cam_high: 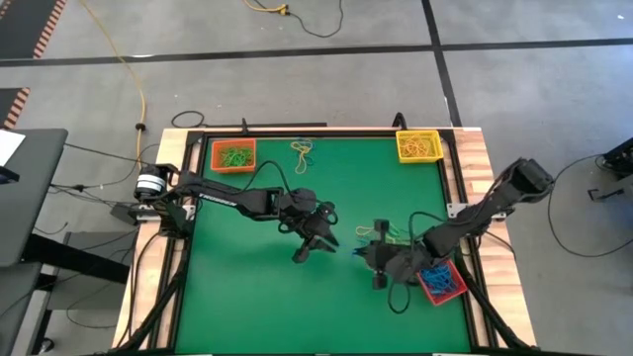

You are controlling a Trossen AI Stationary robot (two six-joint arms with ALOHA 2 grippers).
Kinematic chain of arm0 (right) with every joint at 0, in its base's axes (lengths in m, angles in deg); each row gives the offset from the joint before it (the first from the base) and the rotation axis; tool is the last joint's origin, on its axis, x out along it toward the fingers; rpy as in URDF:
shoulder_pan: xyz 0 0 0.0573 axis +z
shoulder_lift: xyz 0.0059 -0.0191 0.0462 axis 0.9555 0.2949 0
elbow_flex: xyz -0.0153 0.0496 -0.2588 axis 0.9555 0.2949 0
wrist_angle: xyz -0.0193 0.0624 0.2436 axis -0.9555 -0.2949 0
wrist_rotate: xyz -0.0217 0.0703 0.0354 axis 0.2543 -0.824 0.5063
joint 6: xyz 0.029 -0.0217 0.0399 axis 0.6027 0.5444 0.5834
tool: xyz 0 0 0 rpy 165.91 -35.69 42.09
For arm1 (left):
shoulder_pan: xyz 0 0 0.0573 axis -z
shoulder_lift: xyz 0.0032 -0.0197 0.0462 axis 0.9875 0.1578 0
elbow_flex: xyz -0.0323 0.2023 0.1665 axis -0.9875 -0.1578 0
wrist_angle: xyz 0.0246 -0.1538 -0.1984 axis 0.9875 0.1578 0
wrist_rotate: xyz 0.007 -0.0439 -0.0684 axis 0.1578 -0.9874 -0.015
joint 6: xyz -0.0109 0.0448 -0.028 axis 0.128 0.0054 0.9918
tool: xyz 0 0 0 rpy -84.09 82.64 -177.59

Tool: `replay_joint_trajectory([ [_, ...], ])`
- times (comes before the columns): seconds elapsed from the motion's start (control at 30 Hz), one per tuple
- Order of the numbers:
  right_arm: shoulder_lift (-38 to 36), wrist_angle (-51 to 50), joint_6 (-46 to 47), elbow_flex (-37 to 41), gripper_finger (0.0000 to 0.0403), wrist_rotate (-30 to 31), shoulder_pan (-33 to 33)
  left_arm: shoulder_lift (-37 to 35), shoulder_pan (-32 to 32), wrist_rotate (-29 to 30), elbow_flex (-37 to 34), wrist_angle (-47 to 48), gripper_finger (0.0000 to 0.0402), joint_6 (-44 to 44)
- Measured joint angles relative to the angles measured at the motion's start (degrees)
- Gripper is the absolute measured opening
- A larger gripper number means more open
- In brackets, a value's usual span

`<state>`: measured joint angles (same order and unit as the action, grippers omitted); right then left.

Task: Sort rubber bands into baskets
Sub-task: Put the blue rubber band into the red bin

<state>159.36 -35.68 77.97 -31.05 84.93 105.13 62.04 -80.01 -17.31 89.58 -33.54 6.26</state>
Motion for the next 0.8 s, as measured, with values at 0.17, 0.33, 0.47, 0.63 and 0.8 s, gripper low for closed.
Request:
replay_joint_trajectory([
  [0.17, -6.3, -13.1, 9.6, 0.0, 0.0014, -0.5, 4.2, 0.0, 0.0, 0.5, 0.0, 1.9, 0.0151, -0.7],
  [0.33, -14.6, -26.9, 22.8, 0.0, 0.0014, -5.3, 10.0, 0.0, 0.0, 4.4, -0.8, 7.0, 0.0171, -1.1],
  [0.47, -21.0, -39.3, 37.4, 0.0, 0.0014, -11.1, 14.6, 0.1, 0.0, 6.2, -3.8, 7.7, 0.017, -0.8],
  [0.63, -26.0, -53.1, 54.9, 0.0, 0.0014, -16.3, 20.6, 0.2, 0.0, 7.7, -7.5, 4.6, 0.017, -0.1],
  [0.8, -27.5, -61.7, 66.7, 0.0, 0.0014, -20.4, 25.0, 0.2, 0.0, 8.2, -10.3, -0.6, 0.0169, 1.1],
])
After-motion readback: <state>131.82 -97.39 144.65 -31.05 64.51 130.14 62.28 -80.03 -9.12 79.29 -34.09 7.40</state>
